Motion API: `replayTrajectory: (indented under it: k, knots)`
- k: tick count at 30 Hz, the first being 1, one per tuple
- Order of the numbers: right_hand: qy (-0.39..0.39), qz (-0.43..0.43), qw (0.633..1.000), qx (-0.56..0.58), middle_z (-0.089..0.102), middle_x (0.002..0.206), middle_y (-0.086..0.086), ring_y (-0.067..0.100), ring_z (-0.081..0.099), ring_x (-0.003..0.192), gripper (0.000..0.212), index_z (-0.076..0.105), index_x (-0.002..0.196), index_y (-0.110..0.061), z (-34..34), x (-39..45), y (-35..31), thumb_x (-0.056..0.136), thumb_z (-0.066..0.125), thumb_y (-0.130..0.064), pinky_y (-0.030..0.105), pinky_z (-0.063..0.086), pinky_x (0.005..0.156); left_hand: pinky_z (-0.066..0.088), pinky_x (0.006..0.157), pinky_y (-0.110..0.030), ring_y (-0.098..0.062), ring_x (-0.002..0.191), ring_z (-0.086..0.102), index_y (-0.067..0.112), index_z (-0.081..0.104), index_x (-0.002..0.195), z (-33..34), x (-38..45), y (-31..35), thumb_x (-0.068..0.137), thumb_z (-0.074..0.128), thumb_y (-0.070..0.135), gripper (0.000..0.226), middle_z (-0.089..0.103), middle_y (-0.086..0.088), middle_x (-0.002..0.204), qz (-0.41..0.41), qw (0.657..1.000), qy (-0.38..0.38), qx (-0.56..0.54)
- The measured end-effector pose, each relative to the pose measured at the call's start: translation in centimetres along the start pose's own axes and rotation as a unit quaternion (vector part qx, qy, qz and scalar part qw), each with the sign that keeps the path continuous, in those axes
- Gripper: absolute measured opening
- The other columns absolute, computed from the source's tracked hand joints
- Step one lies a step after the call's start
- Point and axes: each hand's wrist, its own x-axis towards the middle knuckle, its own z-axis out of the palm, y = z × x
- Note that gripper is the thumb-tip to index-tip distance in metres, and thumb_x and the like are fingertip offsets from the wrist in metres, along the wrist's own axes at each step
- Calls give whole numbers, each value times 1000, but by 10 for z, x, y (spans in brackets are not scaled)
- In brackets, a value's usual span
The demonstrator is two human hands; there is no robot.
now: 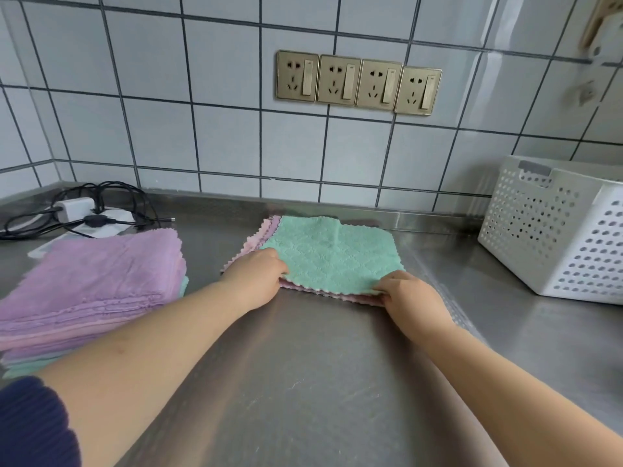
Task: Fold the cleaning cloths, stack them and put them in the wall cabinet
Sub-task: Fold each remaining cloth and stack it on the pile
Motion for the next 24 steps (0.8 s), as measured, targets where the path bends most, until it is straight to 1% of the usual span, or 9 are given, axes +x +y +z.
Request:
replayTrajectory:
  k: [3,5,7,9,11,14,17,20,24]
  knots:
    - [-20,15,1000,4,59,110,3,28,60,100,26,67,98,-13,-1,1,-2,86,46,-4,36,50,83,46,76,-35,-27,95,57,10,64,95,-3,-1,0,87,47,4,20,59,-7,101,-41,999,-5,16]
    - [-8,40,999,7,60,101,5,28,59,93,22,63,89,-12,-10,2,-4,83,44,-3,31,46,70,47,73,-34,-30,93,58,9,61,91,-10,-1,3,83,47,-2,20,61,-9,100,-55,998,7,3]
    - [36,76,996,33,65,102,6,29,58,91,29,64,101,-17,-28,0,-3,86,42,-7,29,38,64,42,69,-30,-31,101,59,10,61,100,-22,0,7,80,46,-3,28,62,-12,114,-52,998,44,-10]
    - [79,97,991,54,68,105,7,30,60,94,31,62,113,-22,-48,-10,-2,92,40,-13,30,37,66,32,65,-29,-31,110,57,13,61,108,-41,-5,10,82,46,-2,34,57,-11,128,-41,995,85,-8]
    - [99,88,990,54,69,104,8,31,60,95,29,60,115,-23,-61,-24,-1,96,40,-19,30,38,66,26,60,-29,-28,103,57,17,59,115,-58,-16,9,85,42,0,39,58,-6,117,-33,993,109,-7]
    - [101,58,992,50,70,101,7,30,61,95,26,61,113,-20,-73,-54,-1,96,41,-21,29,37,65,38,60,-35,-27,86,57,20,57,110,-70,-39,6,87,39,6,32,57,-4,100,15,991,132,-4]
    - [100,57,990,81,70,102,6,29,62,93,24,62,111,-18,-80,-80,-1,96,44,-19,28,35,64,44,67,-35,-30,90,60,21,58,111,-72,-66,7,90,39,9,30,57,-3,104,55,988,141,-19]
    - [57,84,992,78,70,107,5,27,61,96,26,64,111,-20,-87,-94,-5,93,45,-18,27,37,67,37,65,-32,-28,94,59,22,58,114,-80,-88,14,90,39,8,33,58,-2,107,52,991,117,-28]
    - [-11,104,994,34,68,113,2,25,61,102,30,66,111,-24,-97,-105,-18,91,45,-19,27,44,75,39,62,-33,-26,89,59,18,60,94,-79,-103,13,80,44,1,27,61,-4,97,25,998,38,32]
